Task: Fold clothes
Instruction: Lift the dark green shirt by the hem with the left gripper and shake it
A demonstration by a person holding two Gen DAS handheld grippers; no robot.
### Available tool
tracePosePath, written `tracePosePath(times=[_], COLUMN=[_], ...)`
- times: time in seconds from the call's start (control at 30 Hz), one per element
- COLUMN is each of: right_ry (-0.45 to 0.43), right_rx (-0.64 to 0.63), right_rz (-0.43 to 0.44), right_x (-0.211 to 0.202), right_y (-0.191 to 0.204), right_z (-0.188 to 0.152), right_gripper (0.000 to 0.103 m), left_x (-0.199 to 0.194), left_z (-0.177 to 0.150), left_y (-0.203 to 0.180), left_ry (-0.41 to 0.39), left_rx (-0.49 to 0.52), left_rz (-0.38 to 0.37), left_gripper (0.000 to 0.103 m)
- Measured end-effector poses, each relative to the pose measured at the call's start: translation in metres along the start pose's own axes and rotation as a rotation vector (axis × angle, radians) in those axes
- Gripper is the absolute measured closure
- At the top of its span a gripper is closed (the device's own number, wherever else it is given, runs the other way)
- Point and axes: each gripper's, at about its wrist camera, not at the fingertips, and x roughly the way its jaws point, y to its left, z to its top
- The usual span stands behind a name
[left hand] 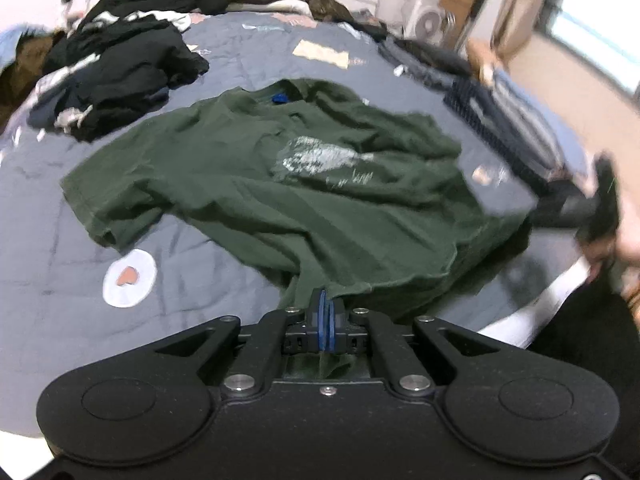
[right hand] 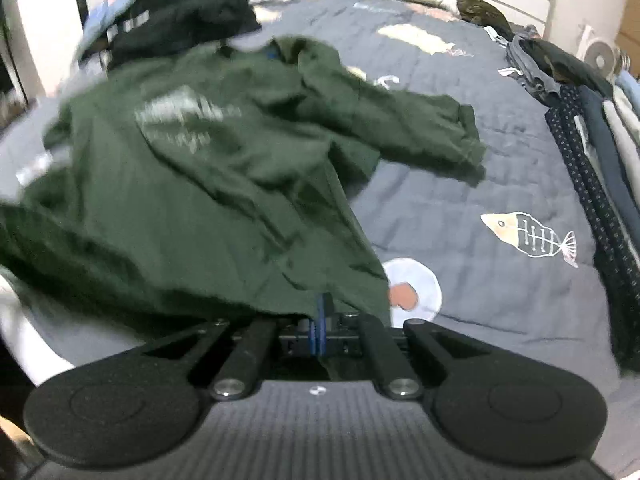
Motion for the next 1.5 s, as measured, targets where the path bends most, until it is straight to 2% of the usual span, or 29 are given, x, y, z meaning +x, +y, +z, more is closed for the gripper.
tracePosePath(times=[0.03,0.1,0.2,0.37,0.5,0.57,0.63,0.7,0.77,0.9,1.03,1.17,1.27,1.33,1.4,1.5], right_ry=[-0.010,-0.027,-0.040,-0.039,-0.052,-0.062,-0.070,-0.072,-0.085,-0.129,-0.170,-0.147,-0.092,-0.077,-0.070,-0.079], right_rx=[0.018,0.037,0.050,0.090,0.123,0.141,0.144,0.124,0.089,-0.002,-0.182,-0.289,-0.271,-0.215,-0.126,-0.092], right_rz=[0.014,0.030,0.046,0.067,0.079,0.085,0.084,0.086,0.072,0.050,-0.016,-0.059,-0.054,-0.031,0.016,0.057], right_x=[-0.005,-0.010,-0.014,-0.012,-0.015,-0.017,-0.020,-0.022,-0.027,-0.047,-0.062,-0.044,-0.015,-0.004,-0.003,-0.020], right_y=[-0.001,-0.001,-0.001,-0.003,-0.007,-0.010,-0.012,-0.011,-0.007,0.002,0.025,0.043,0.042,0.037,0.029,0.024], right_z=[0.003,0.010,0.018,0.025,0.027,0.029,0.030,0.032,0.034,0.040,0.041,0.030,0.021,0.018,0.019,0.021], right_gripper=[0.101,0.101,0.101,0.101,0.101,0.101,0.101,0.101,0.101,0.101,0.101,0.099,0.099,0.099,0.101,0.101], left_x=[-0.001,-0.005,-0.009,0.013,0.042,0.054,0.064,0.065,0.051,-0.004,-0.059,-0.109,-0.114,-0.109,-0.104,-0.100], left_z=[-0.002,-0.006,-0.012,-0.024,-0.035,-0.039,-0.042,-0.038,-0.027,0.007,0.034,0.060,0.060,0.055,0.047,0.034], left_y=[-0.004,-0.010,-0.024,-0.055,-0.076,-0.079,-0.077,-0.066,-0.054,-0.033,-0.026,-0.020,-0.025,-0.025,-0.020,-0.003], left_ry=[0.001,-0.021,-0.015,0.087,0.173,0.210,0.247,0.244,0.189,0.037,-0.081,-0.190,-0.193,-0.166,-0.132,-0.080], left_rx=[0.032,0.087,0.175,0.307,0.386,0.428,0.452,0.421,0.388,0.304,0.243,0.186,0.185,0.185,0.168,0.119], left_rz=[0.024,0.037,0.024,0.035,0.093,0.144,0.183,0.190,0.212,0.219,0.187,0.153,0.145,0.149,0.152,0.130], left_gripper=[0.061,0.031,0.031,0.031,0.031,0.047,0.092,0.096,0.097,0.098,0.098,0.098,0.098,0.098,0.098,0.098])
